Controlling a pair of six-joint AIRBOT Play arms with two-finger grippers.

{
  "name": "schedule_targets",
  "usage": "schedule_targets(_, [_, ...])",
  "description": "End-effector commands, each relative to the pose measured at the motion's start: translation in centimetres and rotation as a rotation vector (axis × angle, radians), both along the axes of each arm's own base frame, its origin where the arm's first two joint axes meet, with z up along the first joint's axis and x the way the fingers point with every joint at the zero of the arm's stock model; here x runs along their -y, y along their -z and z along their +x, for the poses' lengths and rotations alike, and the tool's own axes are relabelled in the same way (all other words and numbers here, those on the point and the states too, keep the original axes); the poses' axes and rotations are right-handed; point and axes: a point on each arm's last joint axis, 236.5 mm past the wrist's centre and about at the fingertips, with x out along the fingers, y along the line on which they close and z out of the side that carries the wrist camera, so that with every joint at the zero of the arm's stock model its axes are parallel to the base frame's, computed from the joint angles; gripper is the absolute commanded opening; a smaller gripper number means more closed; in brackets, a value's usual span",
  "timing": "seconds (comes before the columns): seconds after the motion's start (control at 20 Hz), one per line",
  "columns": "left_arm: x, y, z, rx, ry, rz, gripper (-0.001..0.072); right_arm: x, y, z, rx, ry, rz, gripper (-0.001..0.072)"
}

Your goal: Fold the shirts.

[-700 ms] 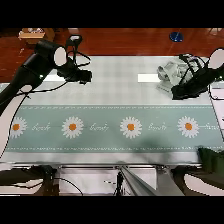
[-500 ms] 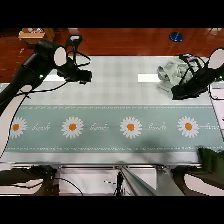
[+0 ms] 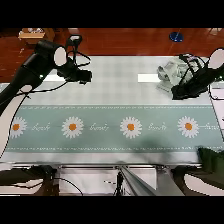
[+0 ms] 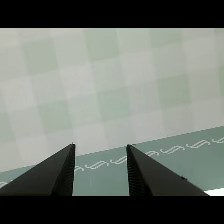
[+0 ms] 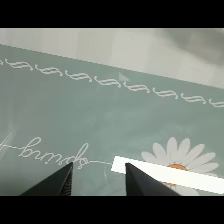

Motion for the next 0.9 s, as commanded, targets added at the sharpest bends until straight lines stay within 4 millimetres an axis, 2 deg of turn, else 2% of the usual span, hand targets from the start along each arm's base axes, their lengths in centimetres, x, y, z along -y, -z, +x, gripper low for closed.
schedule_targets(0.0, [0.0, 0.0, 0.0, 0.001, 0.0, 0.0, 0.0389, 0.0, 0.0, 0.1, 0.003, 0.0, 0.001, 0.0404])
schedule_targets(0.2, [0.0, 0.0, 0.0, 0.001, 0.0, 0.0, 0.0389, -0.1, -0.4, 2.6, 0.111, 0.005, 0.006, 0.0404])
schedule_targets(0.3, [0.0, 0.0, 0.0, 0.001, 0.0, 0.0, 0.0389, -0.1, -0.4, 2.8, 0.119, 0.005, 0.003, 0.0403])
schedule_targets(0.55, [0.0, 0.0, 0.0, 0.001, 0.001, 0.0, 0.0389, 0.5, -0.9, 4.7, 0.201, 0.013, -0.019, 0.0403])
schedule_targets(0.75, [0.0, 0.0, 0.0, 0.001, 0.001, 0.0, 0.0389, 0.4, -1.8, 7.3, 0.316, 0.016, -0.016, 0.0403])
schedule_targets(0.85, [0.3, -0.3, 0.8, 0.033, 0.001, -0.014, 0.0389, 0.4, -2.8, 9.3, 0.414, 0.016, -0.013, 0.0403])
